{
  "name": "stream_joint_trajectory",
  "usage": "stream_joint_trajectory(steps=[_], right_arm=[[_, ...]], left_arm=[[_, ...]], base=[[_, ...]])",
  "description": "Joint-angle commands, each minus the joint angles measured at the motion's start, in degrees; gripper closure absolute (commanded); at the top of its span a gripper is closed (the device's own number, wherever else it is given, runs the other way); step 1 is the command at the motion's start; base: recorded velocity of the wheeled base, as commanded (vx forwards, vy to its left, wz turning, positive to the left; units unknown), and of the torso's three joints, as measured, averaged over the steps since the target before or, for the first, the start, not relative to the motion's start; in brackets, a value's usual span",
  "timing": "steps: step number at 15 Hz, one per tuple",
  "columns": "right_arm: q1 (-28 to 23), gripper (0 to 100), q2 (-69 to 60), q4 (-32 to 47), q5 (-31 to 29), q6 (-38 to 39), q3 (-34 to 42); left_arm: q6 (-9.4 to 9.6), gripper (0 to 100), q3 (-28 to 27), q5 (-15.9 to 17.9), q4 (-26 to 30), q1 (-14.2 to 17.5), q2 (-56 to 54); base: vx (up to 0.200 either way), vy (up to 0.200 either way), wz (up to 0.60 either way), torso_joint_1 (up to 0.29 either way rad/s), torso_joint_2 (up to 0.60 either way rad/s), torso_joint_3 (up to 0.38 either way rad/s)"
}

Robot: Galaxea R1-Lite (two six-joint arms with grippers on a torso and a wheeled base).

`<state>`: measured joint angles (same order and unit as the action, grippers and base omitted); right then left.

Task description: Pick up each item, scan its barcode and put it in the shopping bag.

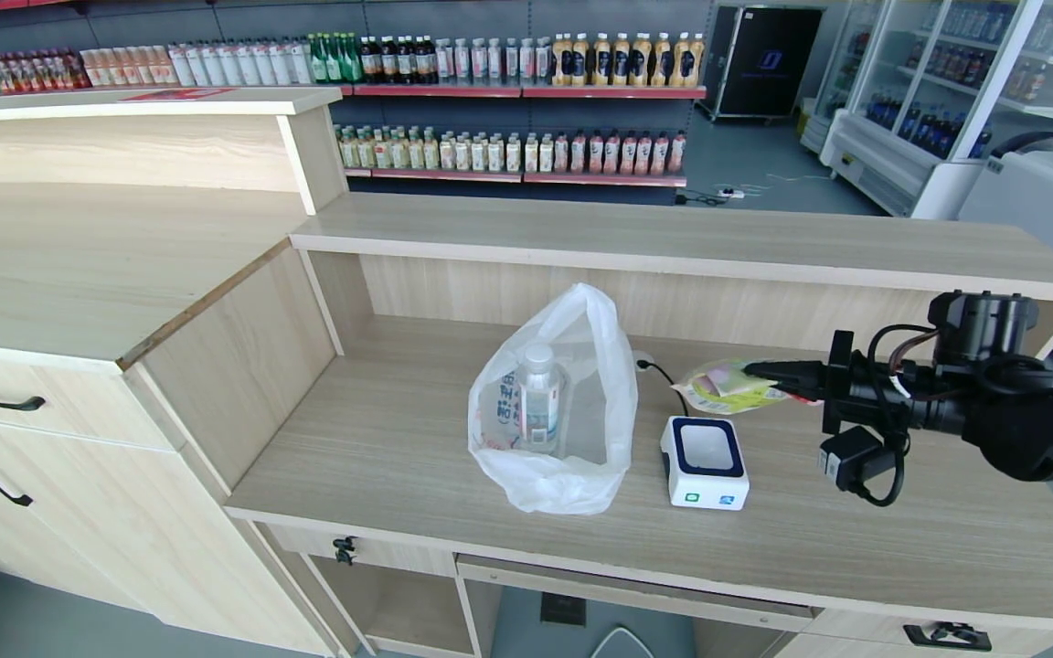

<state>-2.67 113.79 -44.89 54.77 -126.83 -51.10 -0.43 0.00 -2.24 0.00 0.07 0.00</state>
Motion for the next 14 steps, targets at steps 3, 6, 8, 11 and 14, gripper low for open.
stream_joint_trajectory(steps=[3,6,8,11,14], right_arm=[[-0.14,100,2.84,-0.03,0.95,-0.96,-1.1],[-0.14,100,4.07,-0.11,0.95,-1.93,-3.21],[-0.23,100,4.34,-0.11,0.86,-2.02,-4.0],[-0.32,100,5.13,-0.11,0.86,-5.01,-4.36],[-0.32,100,6.01,-0.11,0.95,-6.76,-4.36]], left_arm=[[-0.01,0,0.0,-0.04,0.0,0.01,0.0],[-0.01,0,0.0,-0.04,0.0,0.01,0.0],[-0.01,0,0.0,-0.04,0.0,0.01,0.0],[-0.01,0,0.0,-0.04,0.0,0.01,0.0],[-0.01,0,0.0,-0.04,0.0,0.01,0.0]], base=[[0.0,0.0,0.0,0.0,0.0,0.0],[0.0,0.0,0.0,0.0,0.0,0.0],[0.0,0.0,0.0,0.0,0.0,0.0],[0.0,0.0,0.0,0.0,0.0,0.0],[0.0,0.0,0.0,0.0,0.0,0.0]])
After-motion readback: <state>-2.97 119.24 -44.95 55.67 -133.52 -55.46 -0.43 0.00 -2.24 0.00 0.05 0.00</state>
